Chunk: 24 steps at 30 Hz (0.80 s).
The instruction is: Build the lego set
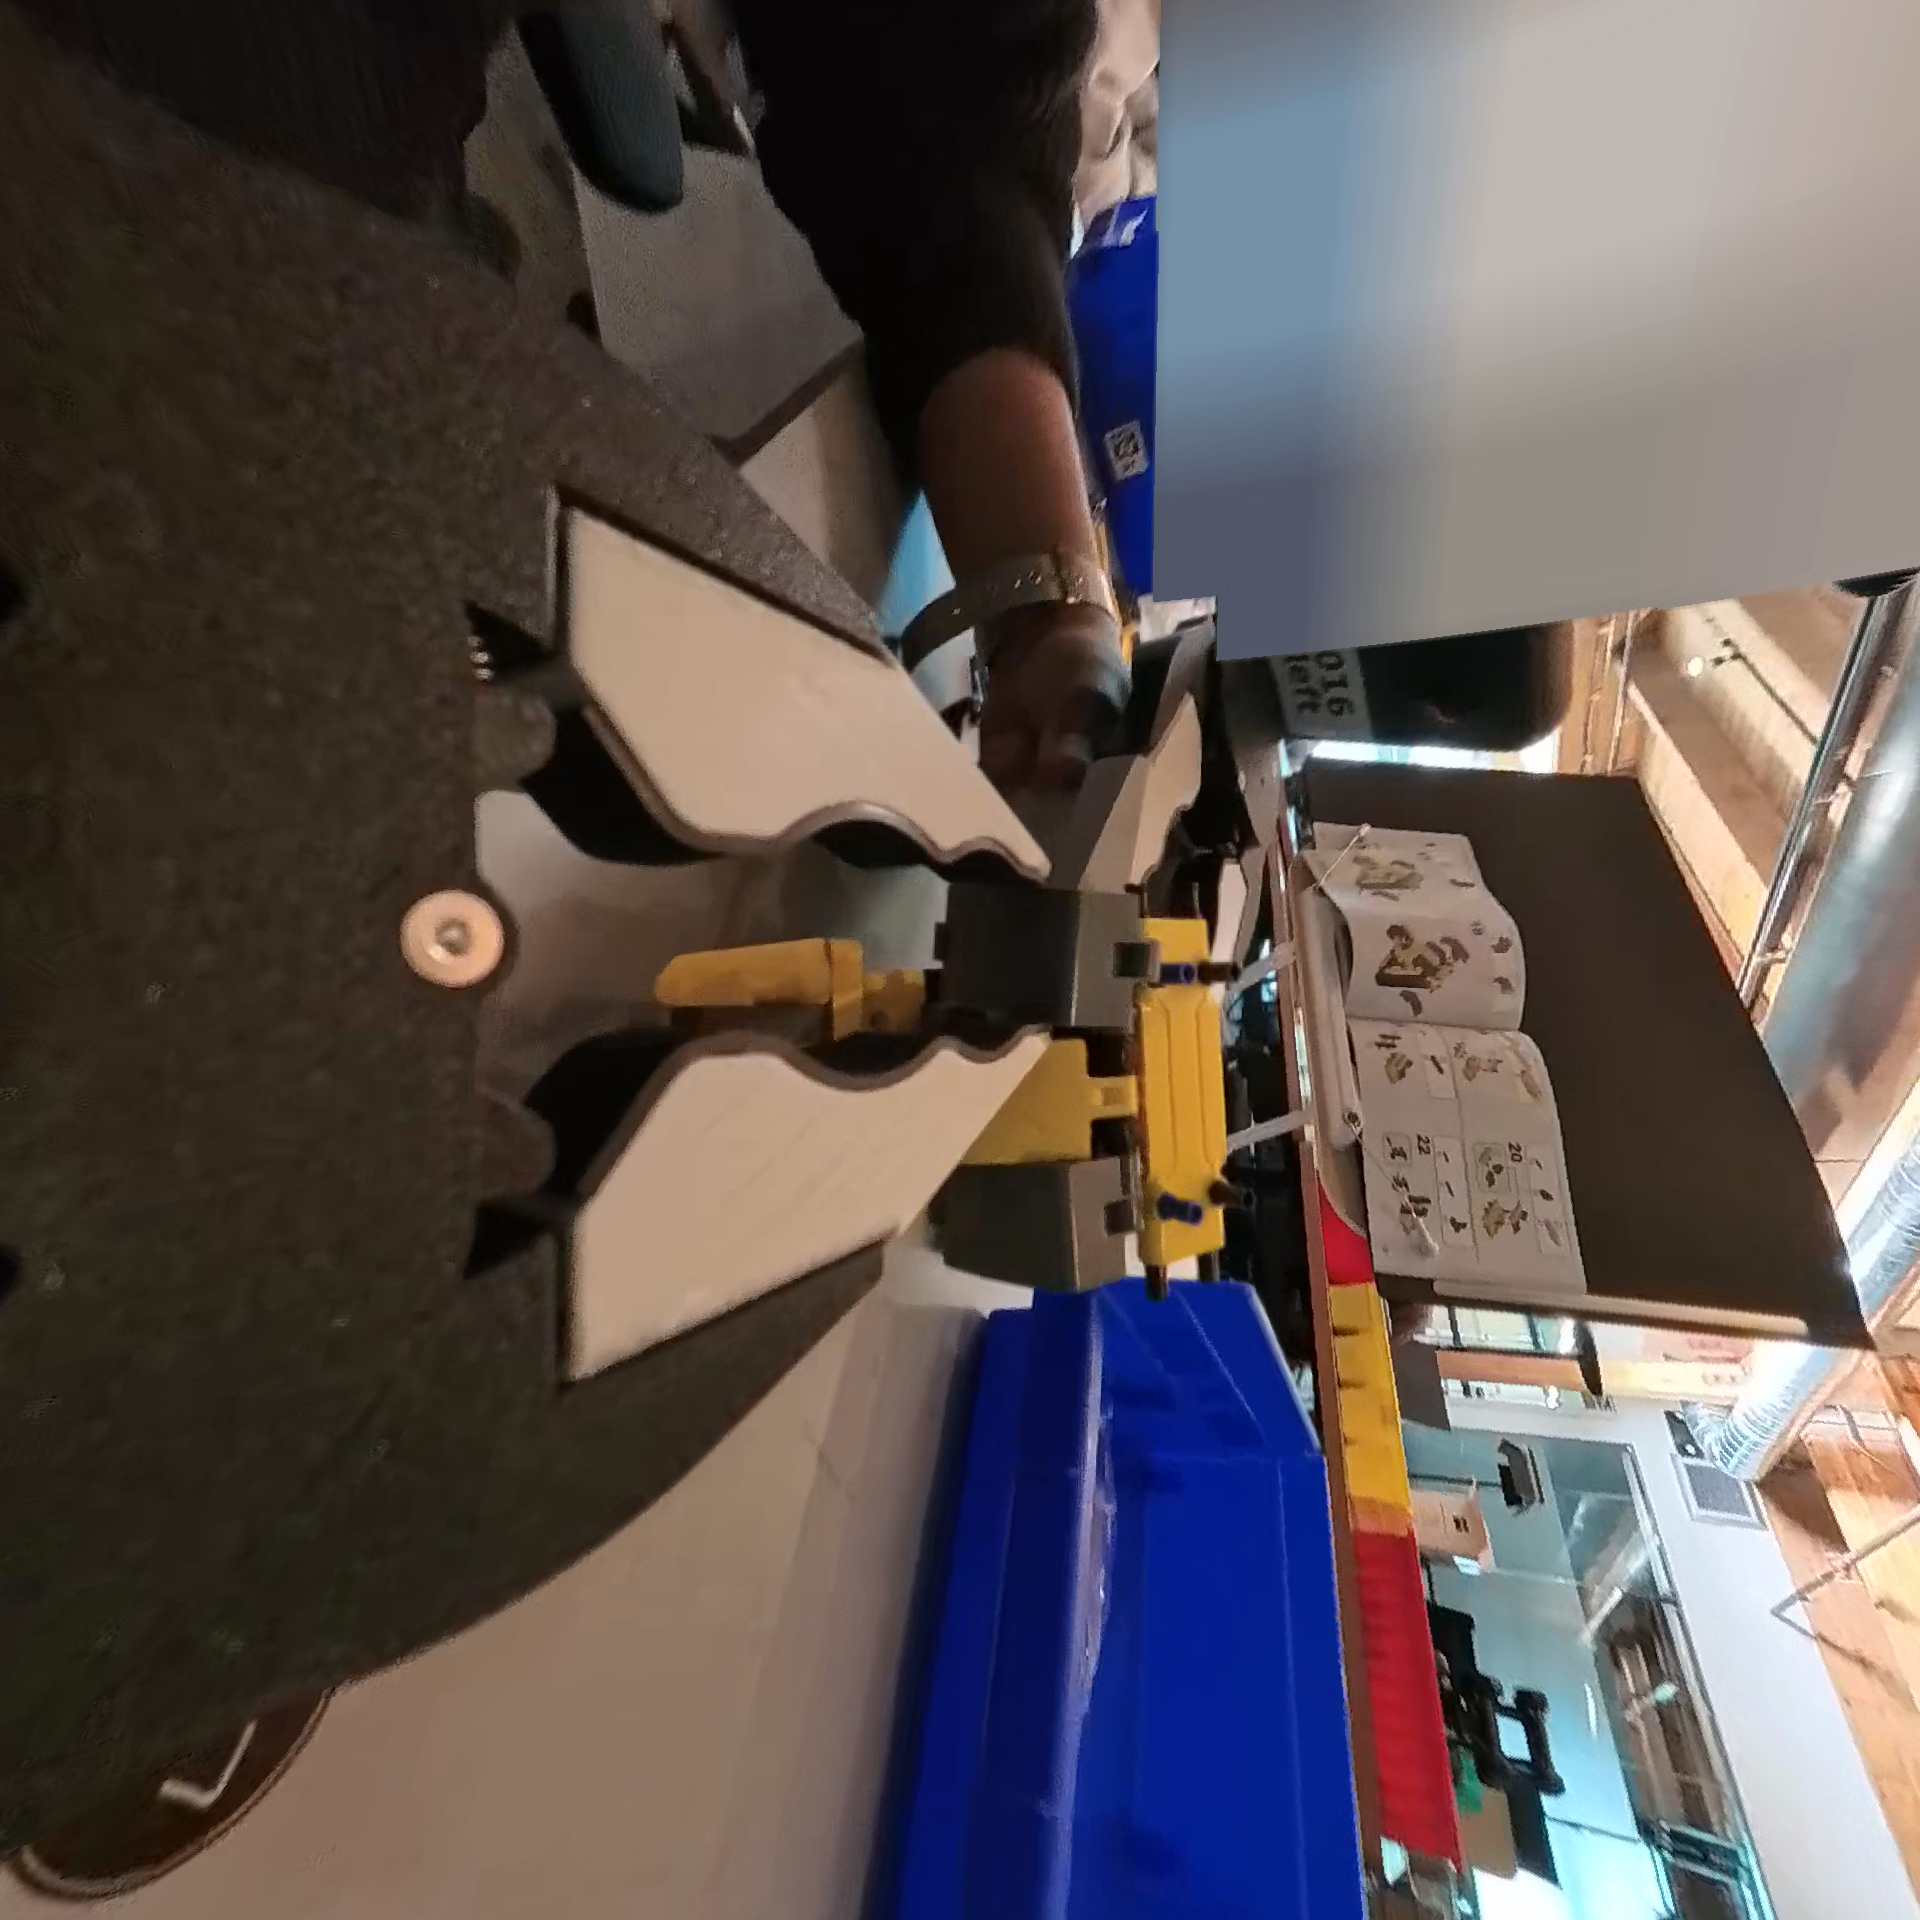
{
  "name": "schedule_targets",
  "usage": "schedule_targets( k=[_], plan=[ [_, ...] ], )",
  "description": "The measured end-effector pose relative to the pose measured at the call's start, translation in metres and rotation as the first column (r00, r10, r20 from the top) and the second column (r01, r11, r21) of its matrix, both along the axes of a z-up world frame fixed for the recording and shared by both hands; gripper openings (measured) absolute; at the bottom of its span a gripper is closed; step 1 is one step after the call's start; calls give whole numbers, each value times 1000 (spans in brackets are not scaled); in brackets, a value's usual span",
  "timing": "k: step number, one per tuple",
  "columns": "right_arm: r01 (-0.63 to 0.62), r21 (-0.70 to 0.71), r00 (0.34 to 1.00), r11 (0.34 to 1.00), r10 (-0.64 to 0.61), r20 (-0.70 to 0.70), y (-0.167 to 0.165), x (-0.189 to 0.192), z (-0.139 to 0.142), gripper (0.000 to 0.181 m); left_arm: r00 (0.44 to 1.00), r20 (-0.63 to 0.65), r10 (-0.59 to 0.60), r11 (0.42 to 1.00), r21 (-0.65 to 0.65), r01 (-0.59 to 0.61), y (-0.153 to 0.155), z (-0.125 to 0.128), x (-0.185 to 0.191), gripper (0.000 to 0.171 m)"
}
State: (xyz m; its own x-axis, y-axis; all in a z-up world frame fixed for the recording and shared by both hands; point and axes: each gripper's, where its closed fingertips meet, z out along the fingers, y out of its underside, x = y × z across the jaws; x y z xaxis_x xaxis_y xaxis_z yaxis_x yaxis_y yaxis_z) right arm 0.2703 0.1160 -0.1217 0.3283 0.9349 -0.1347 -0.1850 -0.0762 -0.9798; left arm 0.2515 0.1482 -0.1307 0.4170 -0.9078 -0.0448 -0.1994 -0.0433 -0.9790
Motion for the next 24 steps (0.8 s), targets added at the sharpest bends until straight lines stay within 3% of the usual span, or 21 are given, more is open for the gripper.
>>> schedule_targets(
  k=[4, 18, 24],
  plan=[
    [40, 31, 999, 999, -41, 35, 1, -3, -3, 25, 1000, 0, 1, 1000, 1, -1, 0, 0, 0, 51],
    [-2, -49, 999, 999, 5, 53, 3, -11, -5, 25, 1000, -3, 7, 1000, 5, -7, 1, 0, 0, 51],
    [22, -3, 994, 1000, -22, 109, 1, -14, -11, 25, 1000, -4, 10, 1000, 8, -10, 1, 0, 0, 51]
  ],
)
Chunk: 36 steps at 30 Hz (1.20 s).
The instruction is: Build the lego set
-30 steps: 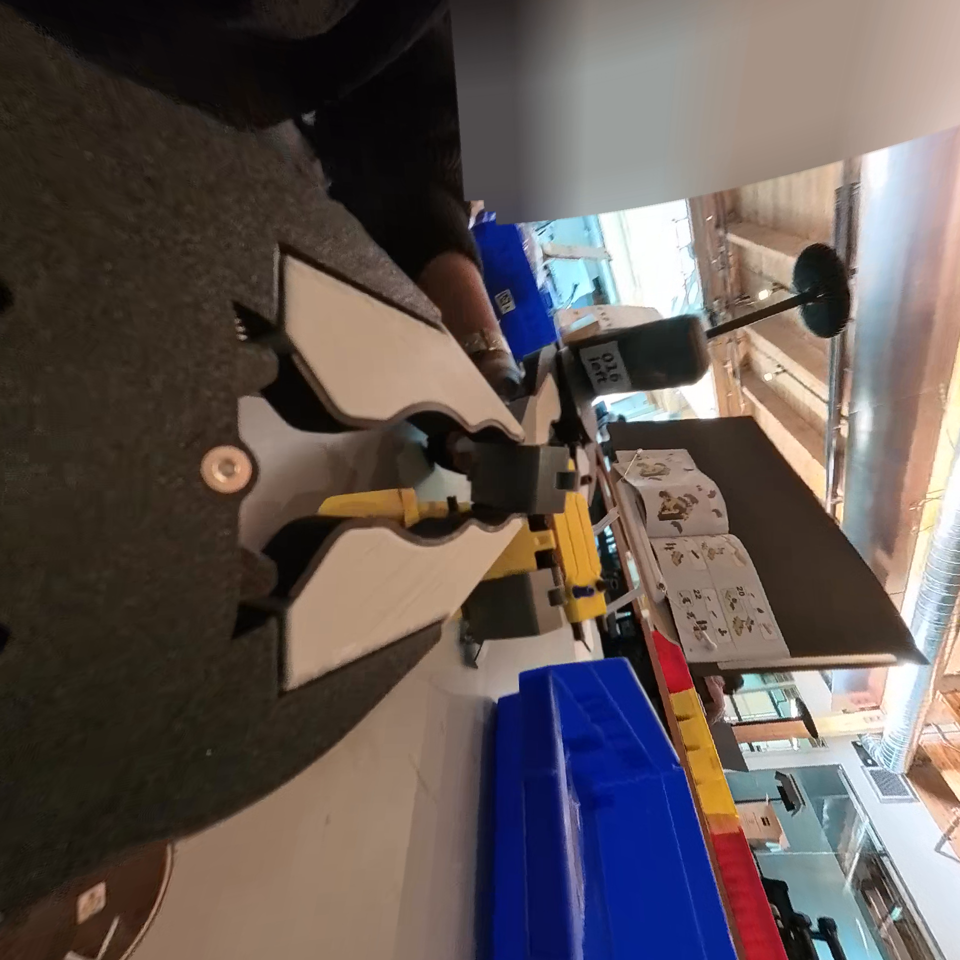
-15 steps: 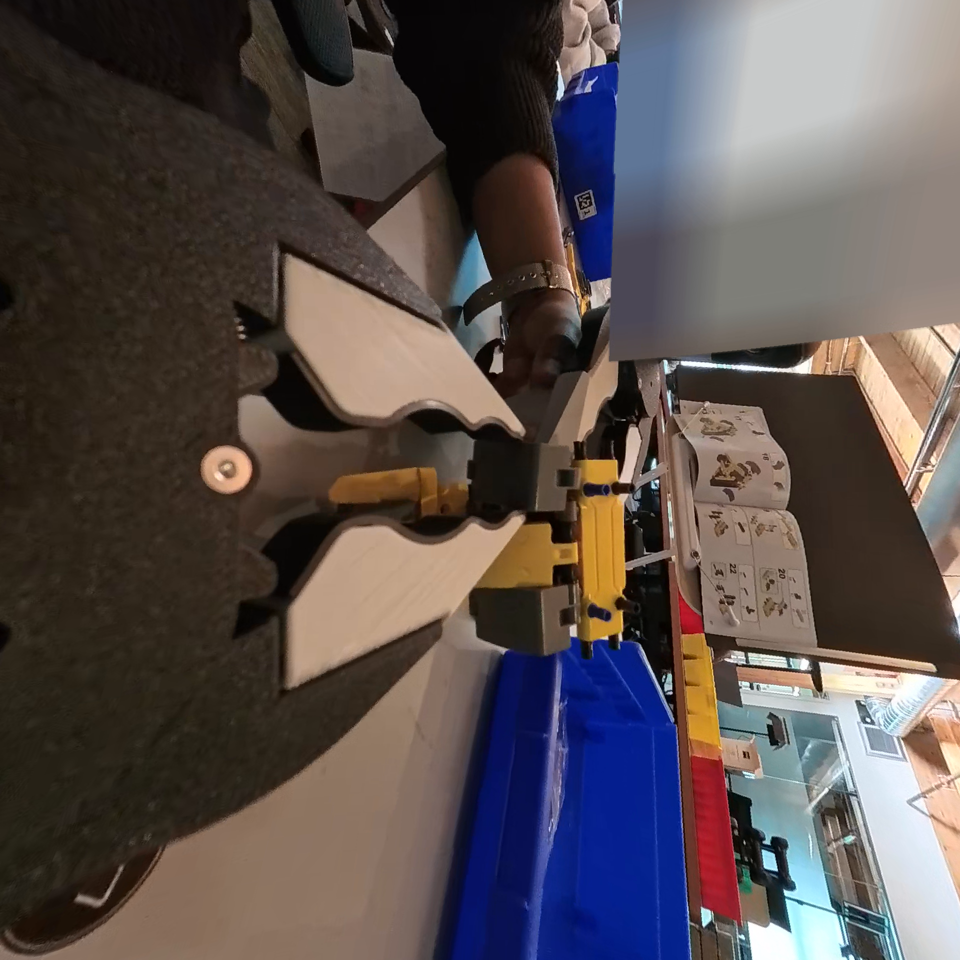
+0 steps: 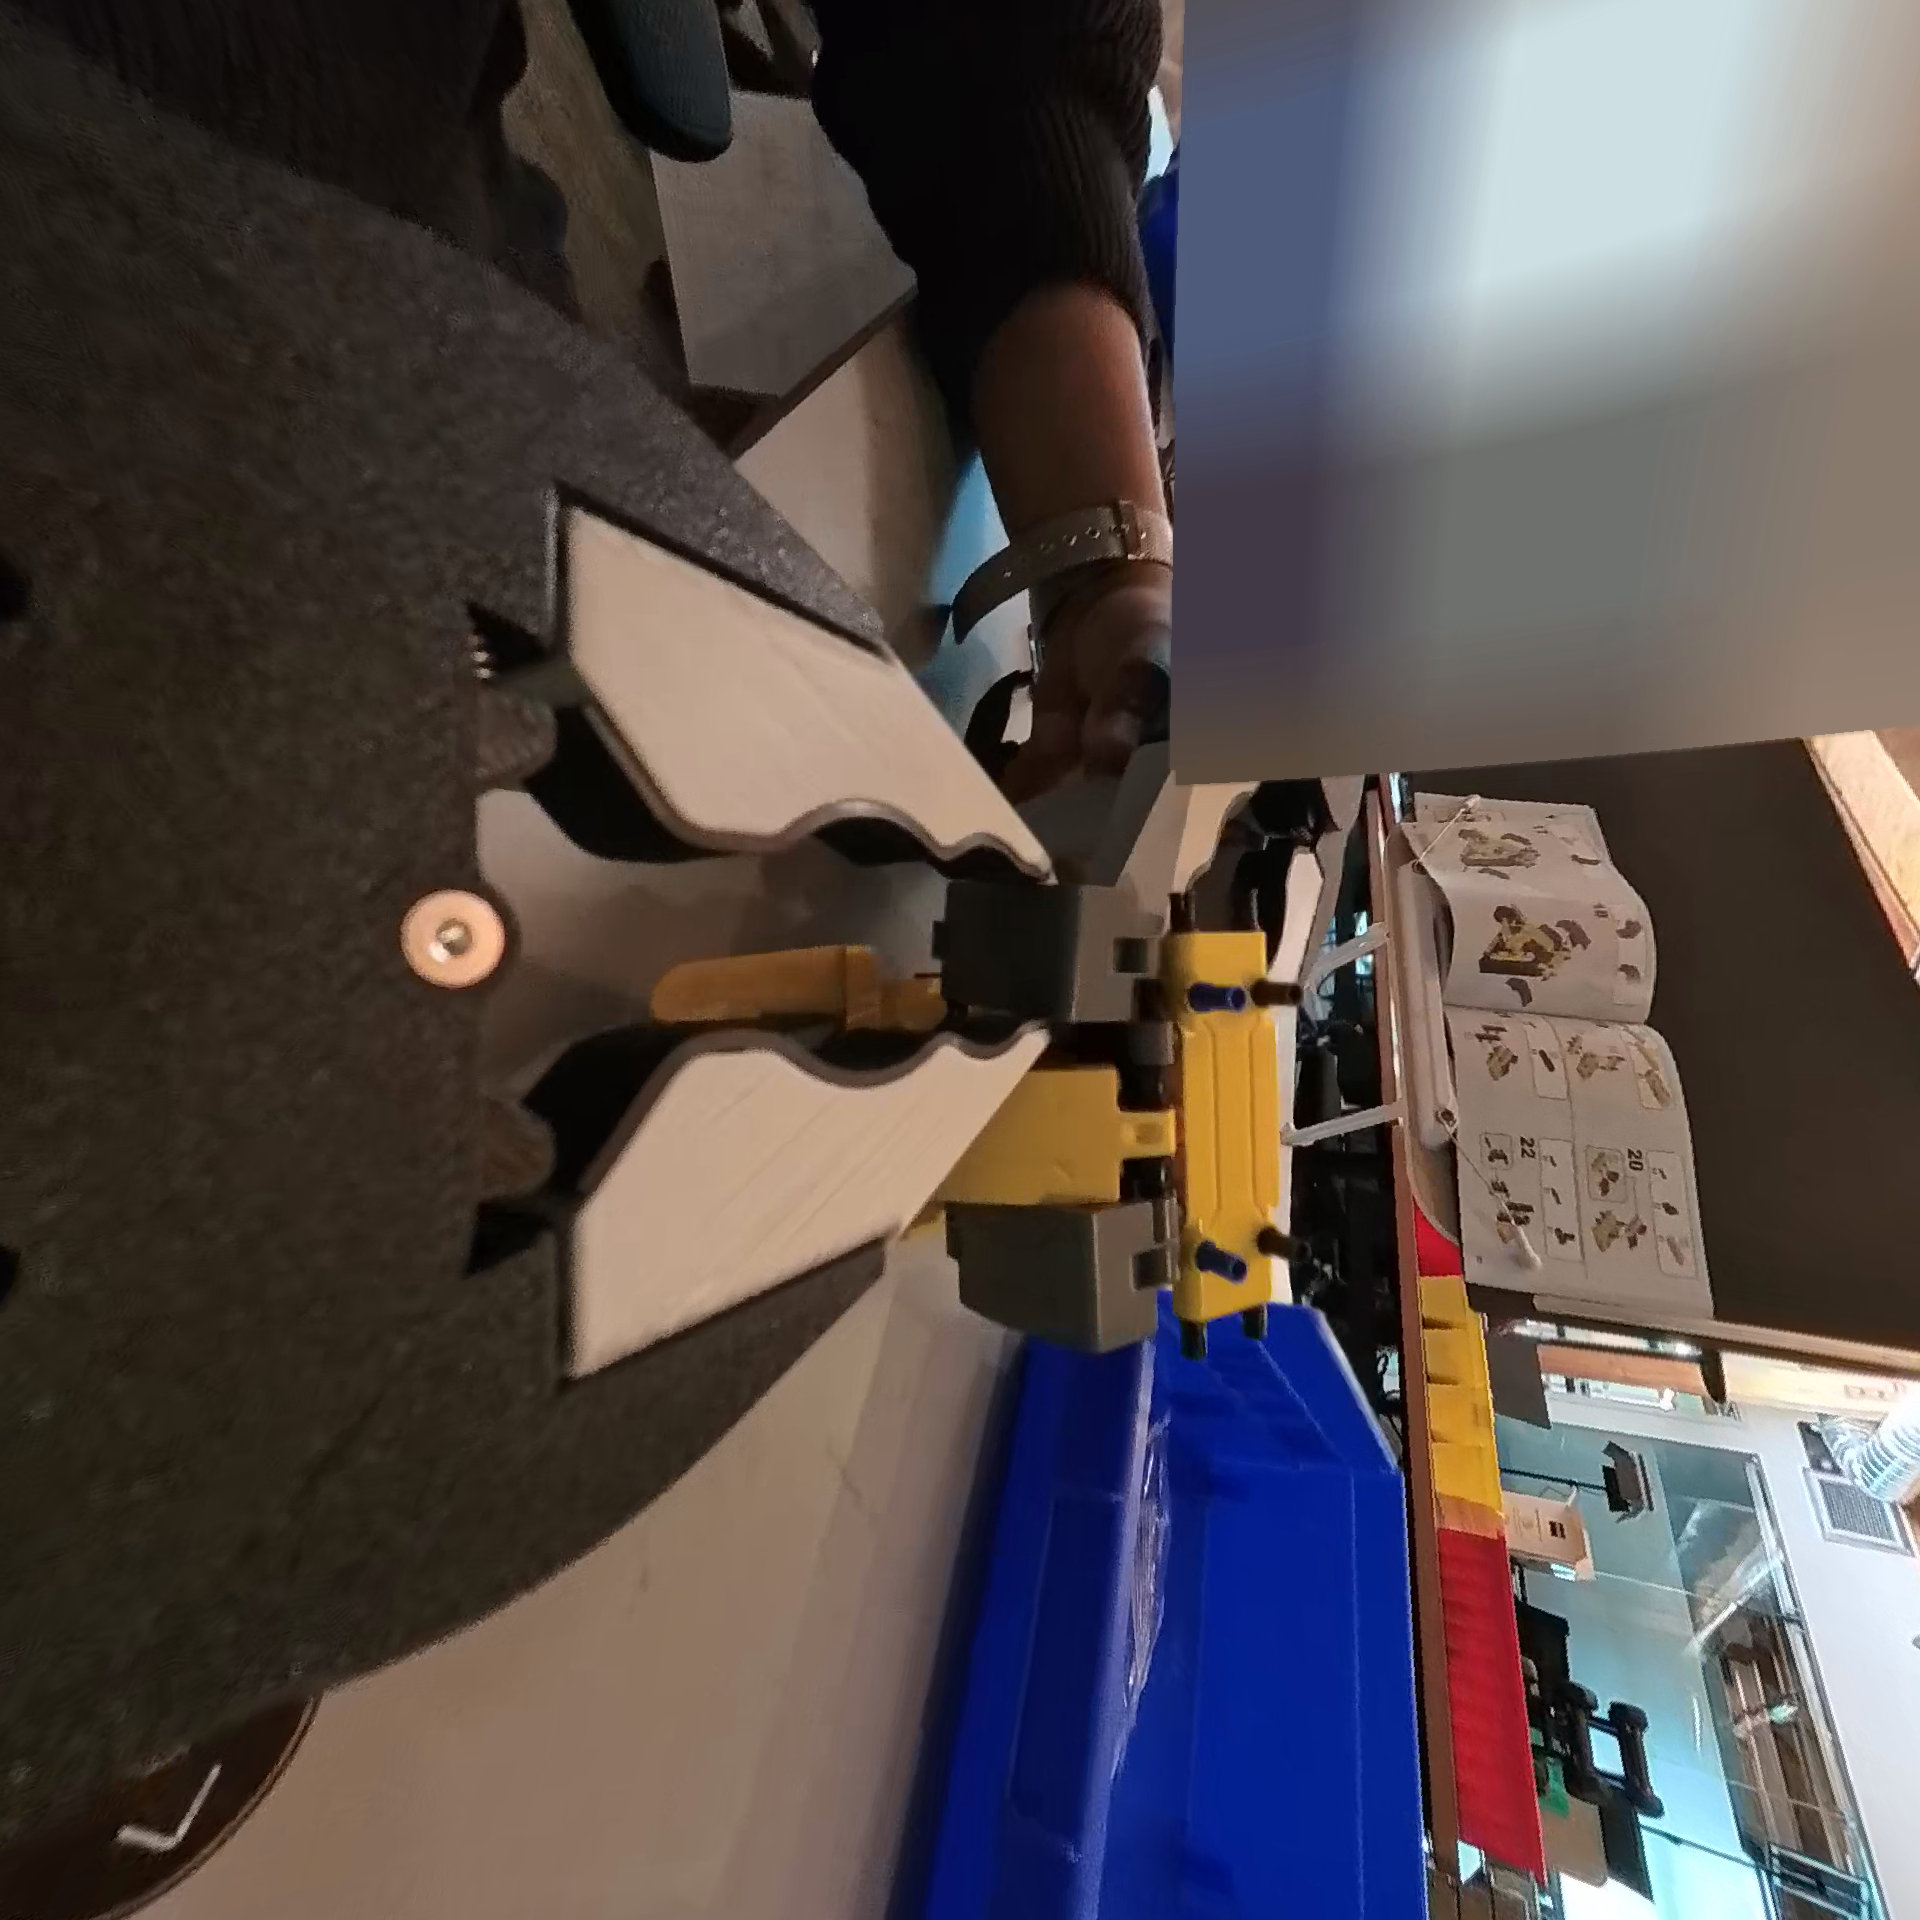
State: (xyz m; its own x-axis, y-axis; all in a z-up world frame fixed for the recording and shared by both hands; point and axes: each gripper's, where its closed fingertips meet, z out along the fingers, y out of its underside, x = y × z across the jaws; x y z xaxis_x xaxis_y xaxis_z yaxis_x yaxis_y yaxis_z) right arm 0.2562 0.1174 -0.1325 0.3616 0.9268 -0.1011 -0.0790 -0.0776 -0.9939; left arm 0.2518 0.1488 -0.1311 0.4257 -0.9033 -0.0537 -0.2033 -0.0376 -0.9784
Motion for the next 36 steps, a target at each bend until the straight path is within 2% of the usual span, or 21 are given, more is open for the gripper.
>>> schedule_targets(
  k=[23, 36],
  plan=[
    [60, 66, 998, 996, -57, -41, -1, 5, 7, 24, 1000, -4, 1, 1000, 10, -1, -1, 0, 0, 51],
    [72, 18, 997, 997, -72, -11, 5, 3, 2, 24, 1000, 1, -21, 999, 23, 21, -4, 2, 1, 55]
  ],
)
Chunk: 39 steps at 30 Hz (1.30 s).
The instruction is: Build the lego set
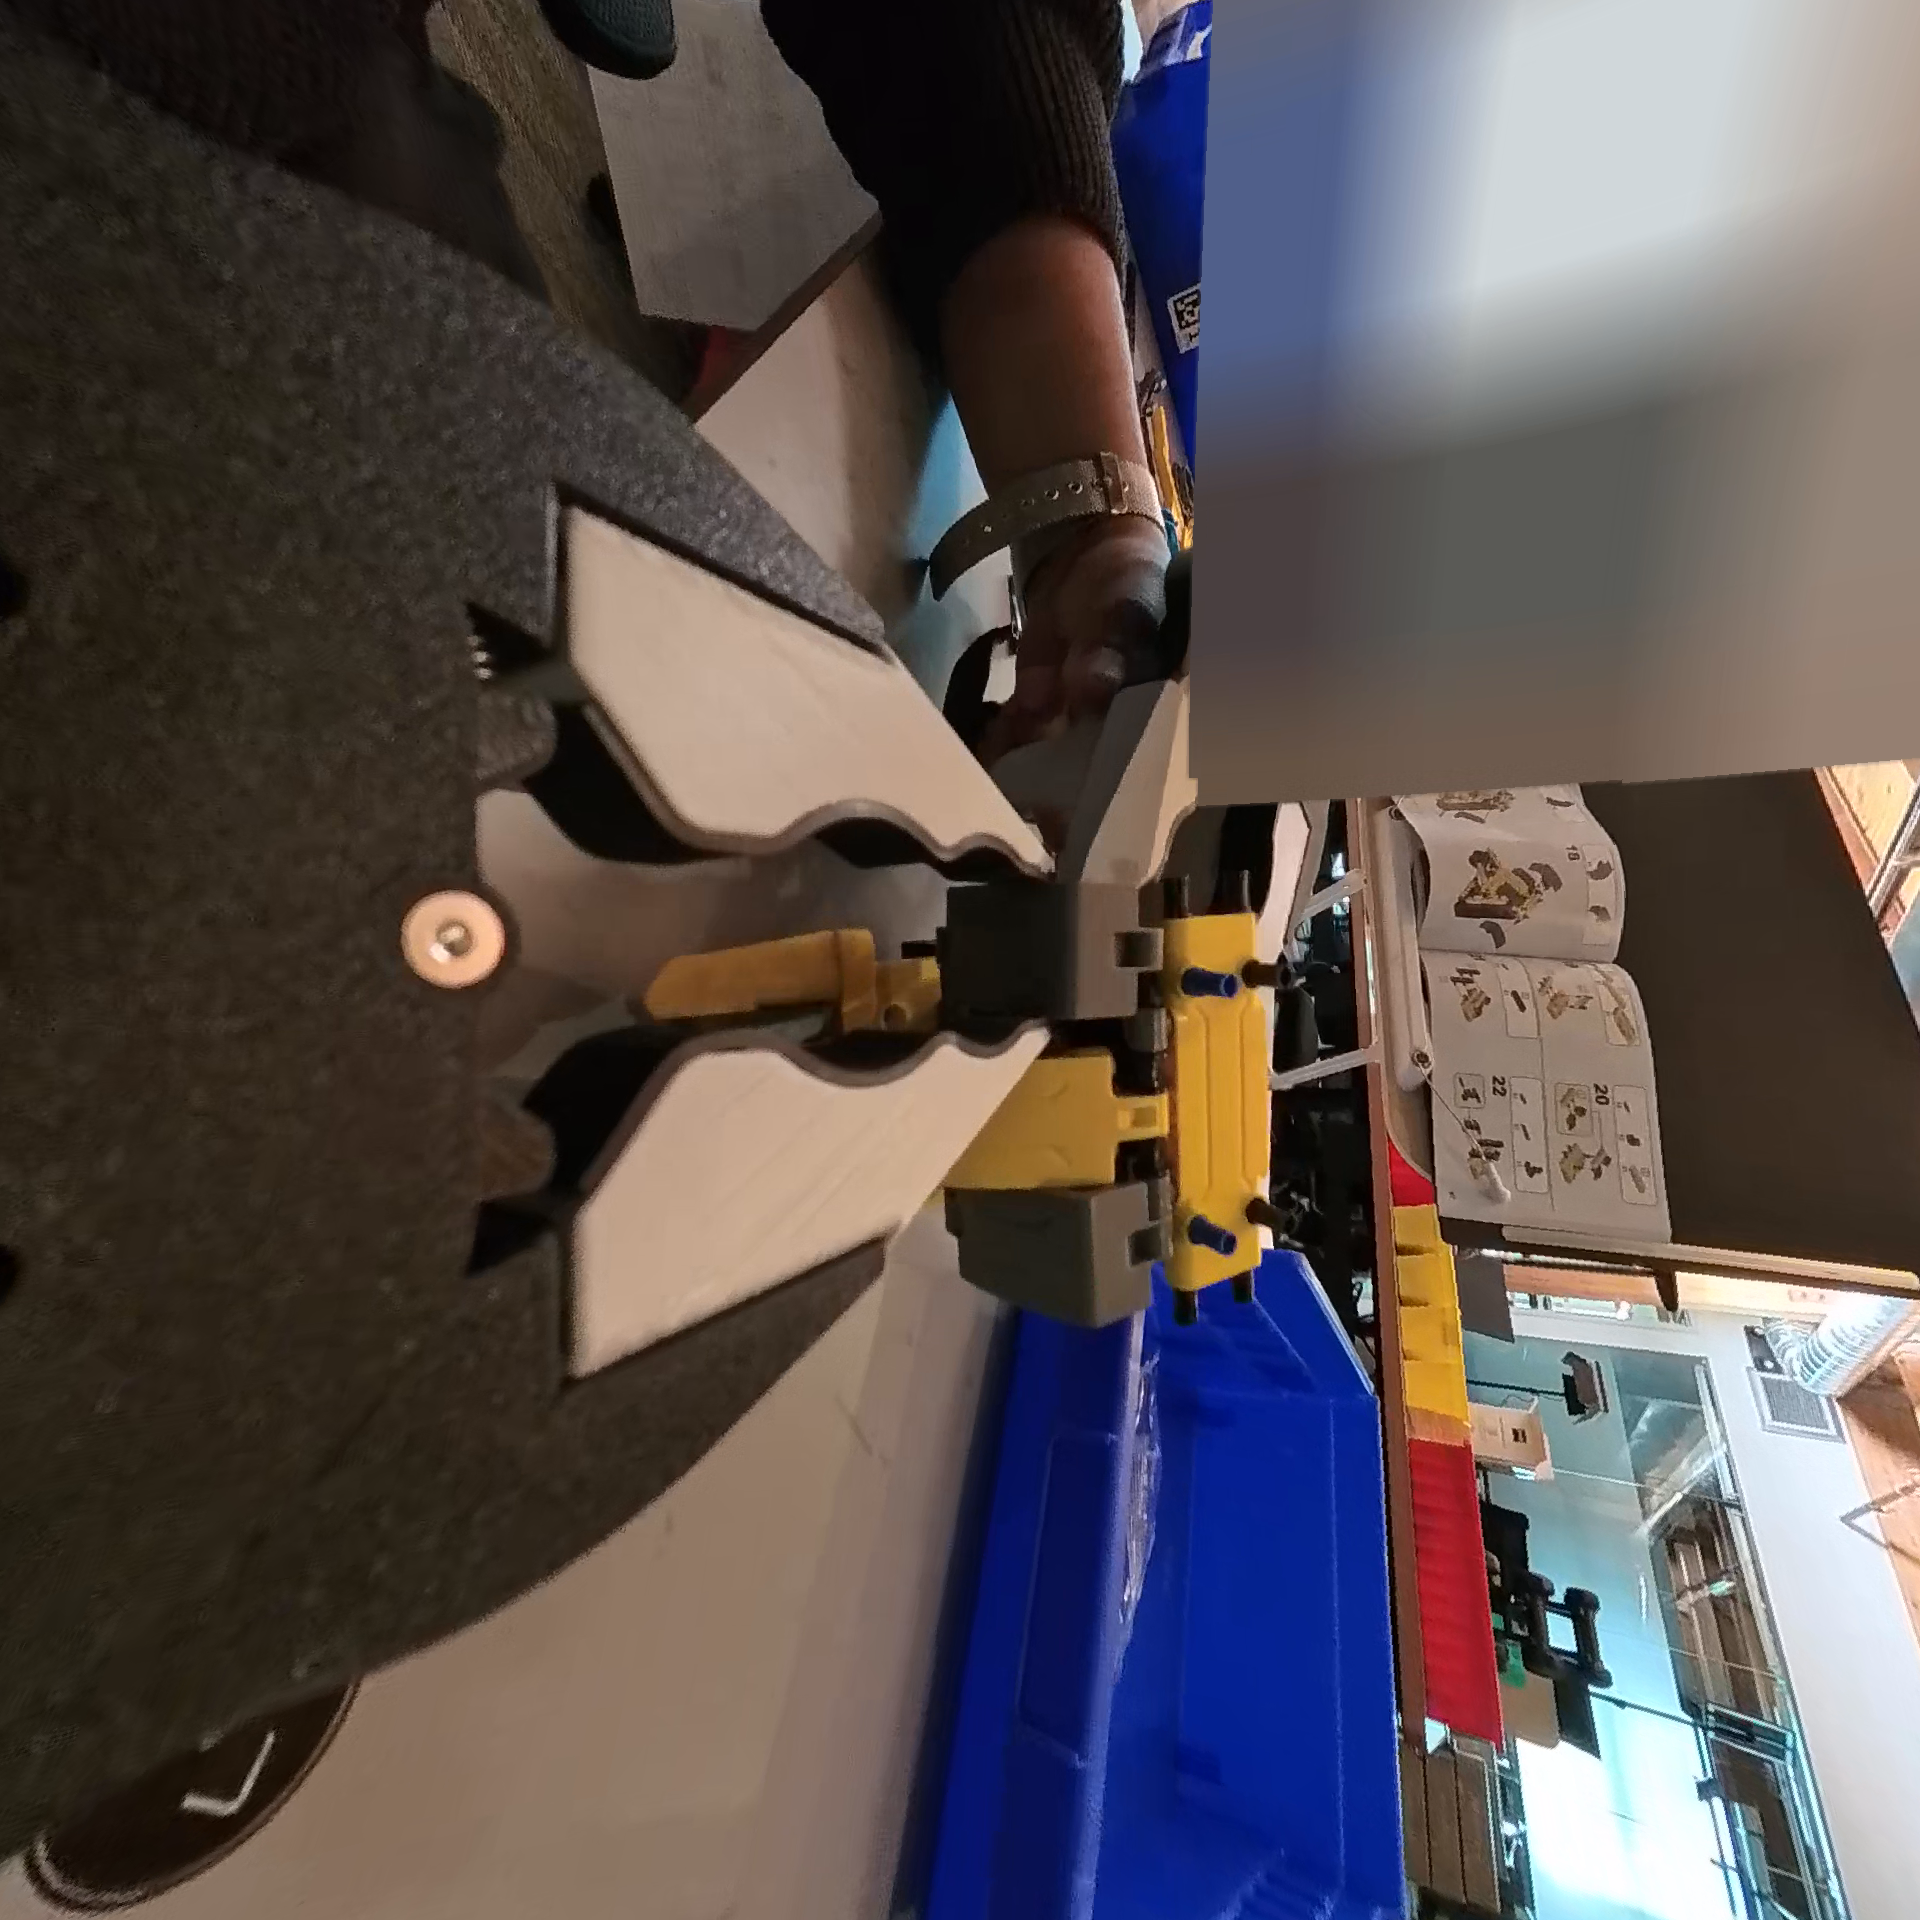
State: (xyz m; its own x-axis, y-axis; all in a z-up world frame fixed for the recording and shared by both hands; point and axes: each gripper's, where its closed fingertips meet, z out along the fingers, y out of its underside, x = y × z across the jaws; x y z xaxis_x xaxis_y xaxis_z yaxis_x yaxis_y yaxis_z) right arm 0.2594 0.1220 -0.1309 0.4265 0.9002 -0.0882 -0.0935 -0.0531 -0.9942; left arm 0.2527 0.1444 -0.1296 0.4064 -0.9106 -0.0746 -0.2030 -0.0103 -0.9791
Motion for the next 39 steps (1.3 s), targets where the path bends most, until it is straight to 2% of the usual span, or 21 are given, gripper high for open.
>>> schedule_targets(
  k=[8, 24, 39],
  plan=[
    [4, -22, 1000, 1000, -5, -14, 2, 1, 0, 24, 996, 51, -67, 998, -6, 67, -8, 6, -1, 56],
    [0, -62, 999, 998, -3, -44, 6, 4, 1, 24, 998, 59, -37, 999, -20, 38, -3, 7, -3, 57],
    [11, -28, 1000, 1000, -12, -27, 4, 4, 1, 24, 999, -48, 8, 1000, -2, -8, 1, -6, -2, 57]
  ],
)
